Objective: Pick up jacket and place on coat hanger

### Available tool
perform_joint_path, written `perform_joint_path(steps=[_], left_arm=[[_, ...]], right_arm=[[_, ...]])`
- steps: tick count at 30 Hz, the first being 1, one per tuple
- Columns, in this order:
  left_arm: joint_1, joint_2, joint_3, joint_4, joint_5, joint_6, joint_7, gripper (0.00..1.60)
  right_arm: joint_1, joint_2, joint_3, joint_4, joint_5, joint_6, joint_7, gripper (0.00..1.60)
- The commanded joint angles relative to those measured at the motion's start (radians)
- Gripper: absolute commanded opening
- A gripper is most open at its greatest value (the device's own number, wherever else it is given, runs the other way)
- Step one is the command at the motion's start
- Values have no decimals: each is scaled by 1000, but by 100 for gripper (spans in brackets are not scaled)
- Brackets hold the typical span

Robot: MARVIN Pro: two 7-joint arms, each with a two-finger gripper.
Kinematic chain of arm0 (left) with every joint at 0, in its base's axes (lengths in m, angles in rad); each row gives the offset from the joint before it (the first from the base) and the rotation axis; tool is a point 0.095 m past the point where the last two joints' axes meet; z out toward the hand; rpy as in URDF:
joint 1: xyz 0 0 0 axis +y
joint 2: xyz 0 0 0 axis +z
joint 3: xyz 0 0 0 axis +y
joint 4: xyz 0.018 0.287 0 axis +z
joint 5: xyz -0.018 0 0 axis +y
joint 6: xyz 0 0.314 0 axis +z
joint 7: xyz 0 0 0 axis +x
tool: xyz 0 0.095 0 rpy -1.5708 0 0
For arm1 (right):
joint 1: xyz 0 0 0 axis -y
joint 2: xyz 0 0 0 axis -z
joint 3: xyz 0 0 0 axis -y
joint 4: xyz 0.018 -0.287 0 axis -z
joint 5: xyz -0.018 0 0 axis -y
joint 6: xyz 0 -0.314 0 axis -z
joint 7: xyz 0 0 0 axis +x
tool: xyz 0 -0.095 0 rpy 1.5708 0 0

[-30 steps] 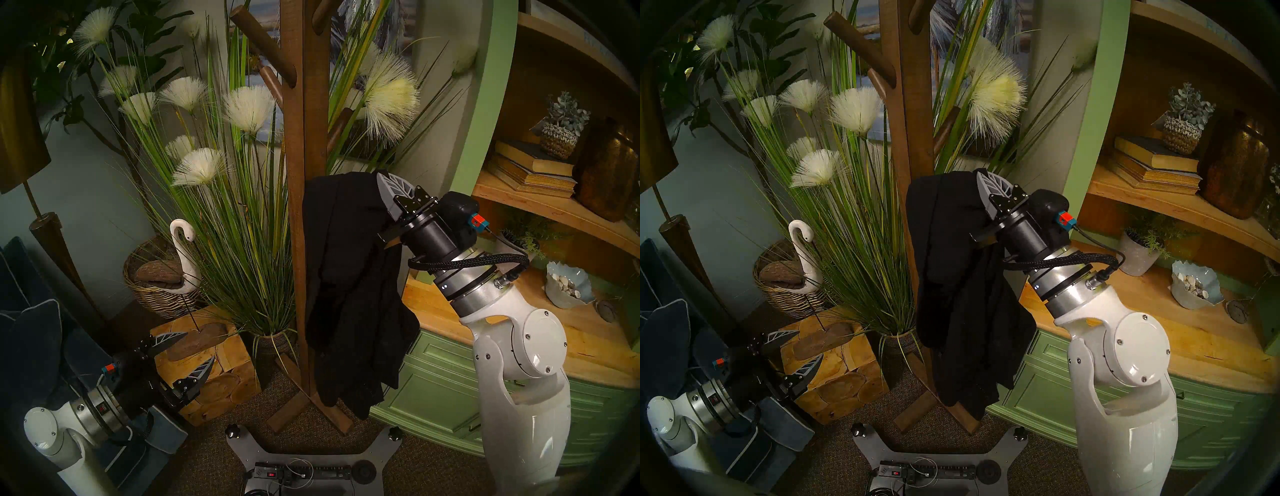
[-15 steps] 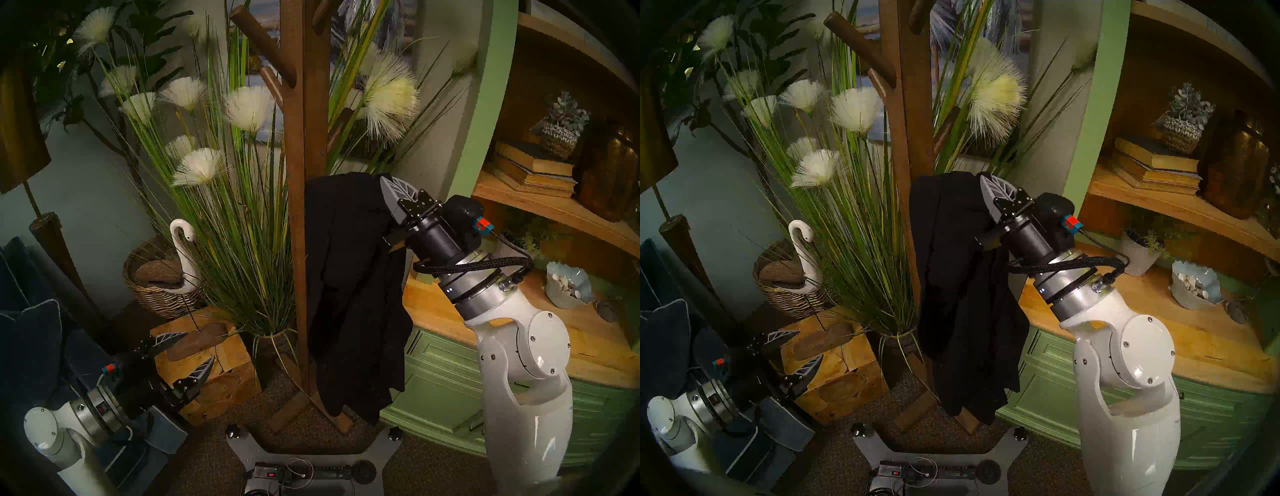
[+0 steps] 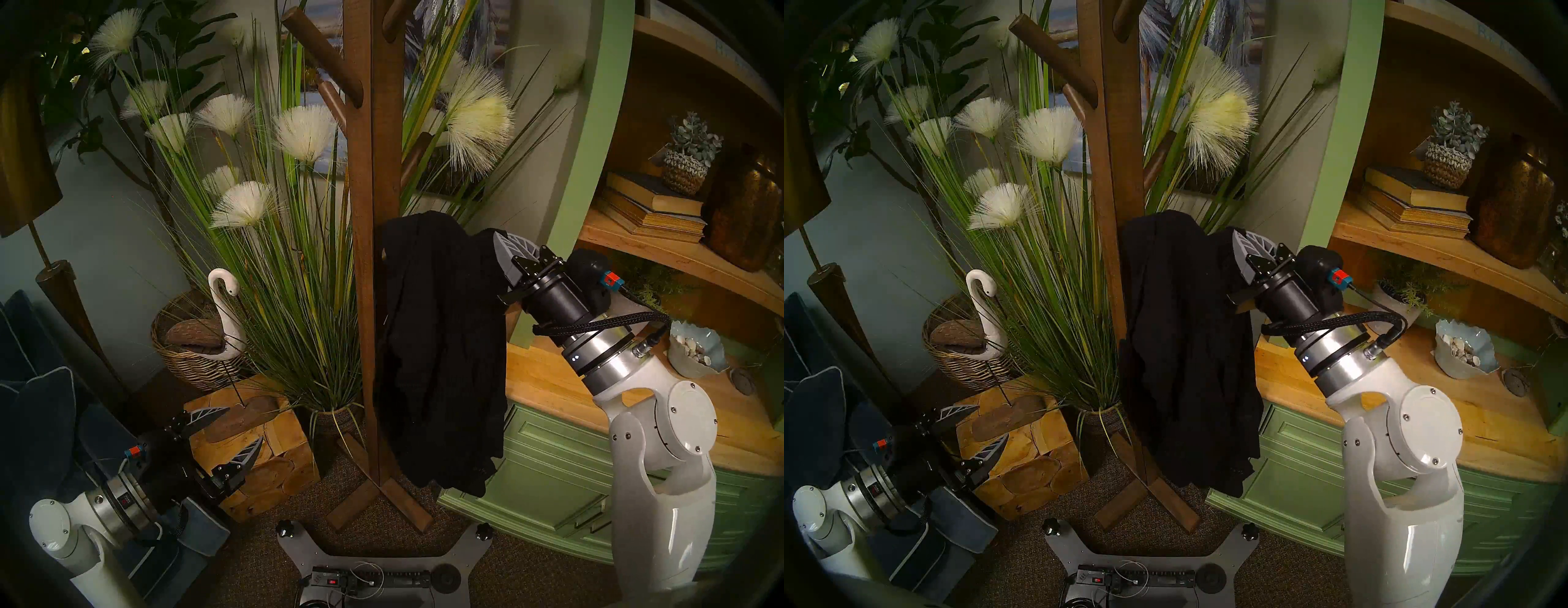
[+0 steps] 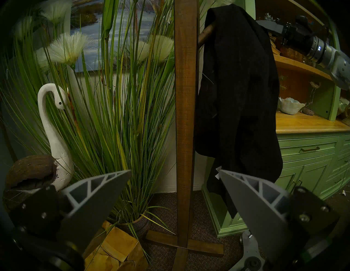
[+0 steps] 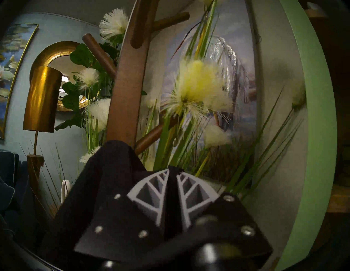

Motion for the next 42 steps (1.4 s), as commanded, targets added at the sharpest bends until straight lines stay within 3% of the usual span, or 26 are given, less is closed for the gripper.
perform_joint_path(steps=[1,4,7,9,16,23,27,34,42], left_arm=[[-2,0,0,-19,-17,0,0,160],[-2,0,-1,-19,-17,0,0,160],[-2,0,-1,-19,-18,0,0,160],[-2,0,-1,-19,-18,0,0,160],[-2,0,-1,-19,-18,0,0,160],[-2,0,-1,-19,-18,0,0,160],[-2,0,-1,-19,-17,0,0,160],[-2,0,0,-19,-16,0,0,160],[-3,0,0,-18,-15,0,0,160]], right_arm=[[19,6,50,-46,34,33,5,77],[-4,6,66,-46,37,43,13,91],[-31,2,84,-46,39,47,20,141],[-44,1,101,-46,49,54,30,160],[-81,37,159,-46,69,78,88,160],[-166,-25,234,-28,87,-14,112,160],[-208,-65,278,-46,142,-21,132,160],[-251,-92,271,-46,172,-115,207,160],[-196,-186,228,-46,241,-157,158,160]])
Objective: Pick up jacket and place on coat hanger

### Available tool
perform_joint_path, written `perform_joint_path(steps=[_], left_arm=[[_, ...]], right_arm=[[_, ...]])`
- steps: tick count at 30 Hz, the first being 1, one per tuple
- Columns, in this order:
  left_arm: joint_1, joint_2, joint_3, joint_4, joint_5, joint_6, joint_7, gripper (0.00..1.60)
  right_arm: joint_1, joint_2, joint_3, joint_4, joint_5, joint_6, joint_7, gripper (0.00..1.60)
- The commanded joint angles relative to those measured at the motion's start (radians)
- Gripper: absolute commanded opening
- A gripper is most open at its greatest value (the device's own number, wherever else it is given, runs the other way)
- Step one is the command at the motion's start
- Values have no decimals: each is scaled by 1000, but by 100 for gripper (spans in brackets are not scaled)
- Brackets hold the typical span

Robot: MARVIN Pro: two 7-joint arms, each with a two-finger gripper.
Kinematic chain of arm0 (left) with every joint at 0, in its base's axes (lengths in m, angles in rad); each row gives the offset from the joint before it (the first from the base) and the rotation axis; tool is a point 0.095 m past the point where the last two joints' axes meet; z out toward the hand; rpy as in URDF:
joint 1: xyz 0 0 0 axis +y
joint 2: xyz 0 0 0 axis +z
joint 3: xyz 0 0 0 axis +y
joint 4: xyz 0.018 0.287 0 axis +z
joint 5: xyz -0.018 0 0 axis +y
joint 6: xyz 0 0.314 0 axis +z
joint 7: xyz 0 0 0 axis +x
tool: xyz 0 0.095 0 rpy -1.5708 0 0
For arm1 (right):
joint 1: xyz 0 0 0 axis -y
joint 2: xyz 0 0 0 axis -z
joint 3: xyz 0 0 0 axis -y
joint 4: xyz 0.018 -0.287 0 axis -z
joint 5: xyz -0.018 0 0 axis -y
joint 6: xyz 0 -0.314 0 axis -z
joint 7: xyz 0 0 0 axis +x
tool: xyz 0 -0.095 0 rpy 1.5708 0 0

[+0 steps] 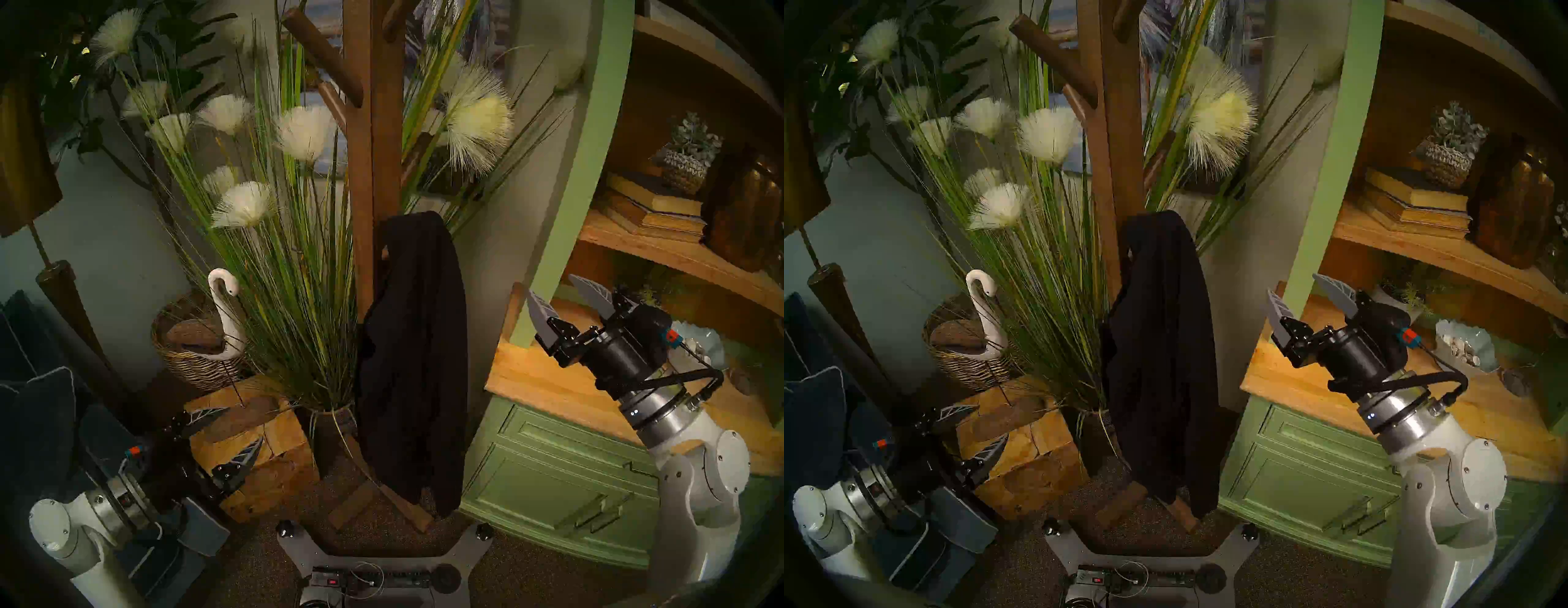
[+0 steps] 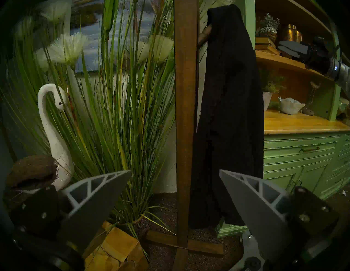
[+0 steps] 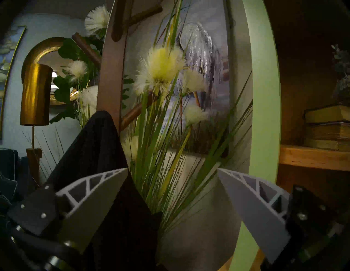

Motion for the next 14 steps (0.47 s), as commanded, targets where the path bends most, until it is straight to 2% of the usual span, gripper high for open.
perform_joint_path(steps=[1,14], left_arm=[[-3,0,0,-18,-15,0,0,160],[-2,0,0,-19,-16,0,0,160]], right_arm=[[38,-85,-28,-34,62,-51,-38,160],[32,-106,-44,-34,64,-83,-54,160]])
